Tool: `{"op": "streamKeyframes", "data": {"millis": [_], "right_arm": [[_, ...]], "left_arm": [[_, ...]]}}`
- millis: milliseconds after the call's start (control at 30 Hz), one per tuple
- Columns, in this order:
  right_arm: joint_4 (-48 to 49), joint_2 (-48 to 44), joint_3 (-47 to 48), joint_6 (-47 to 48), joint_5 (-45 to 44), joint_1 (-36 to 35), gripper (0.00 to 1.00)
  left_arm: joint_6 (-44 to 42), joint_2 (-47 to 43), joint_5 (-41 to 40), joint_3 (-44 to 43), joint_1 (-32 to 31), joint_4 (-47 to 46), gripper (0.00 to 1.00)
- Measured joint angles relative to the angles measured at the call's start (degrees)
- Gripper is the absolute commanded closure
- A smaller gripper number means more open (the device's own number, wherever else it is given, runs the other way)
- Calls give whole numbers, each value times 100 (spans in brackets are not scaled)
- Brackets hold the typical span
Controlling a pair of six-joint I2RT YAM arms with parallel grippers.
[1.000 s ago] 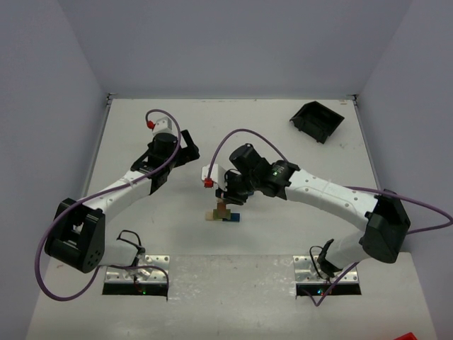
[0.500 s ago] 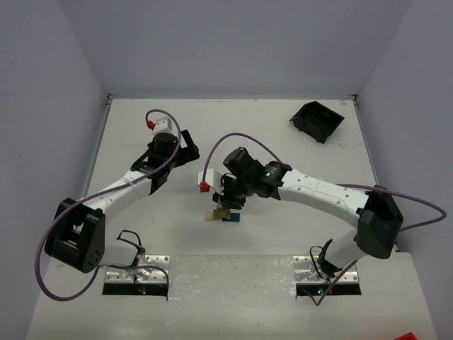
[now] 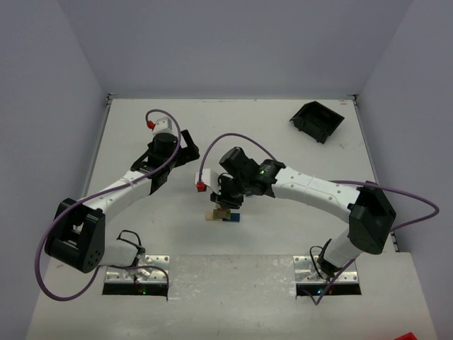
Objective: Build the wood block tower
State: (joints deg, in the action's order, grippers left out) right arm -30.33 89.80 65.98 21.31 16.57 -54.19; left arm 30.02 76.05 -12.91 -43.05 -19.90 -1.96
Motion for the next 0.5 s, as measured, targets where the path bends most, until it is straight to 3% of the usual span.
{"op": "streamKeyframes", "data": {"millis": [500], "right_arm": [[-141, 52, 16, 14, 12, 0, 65]], "left_arm": [[-5, 0, 49, 8, 0, -41, 0]]}}
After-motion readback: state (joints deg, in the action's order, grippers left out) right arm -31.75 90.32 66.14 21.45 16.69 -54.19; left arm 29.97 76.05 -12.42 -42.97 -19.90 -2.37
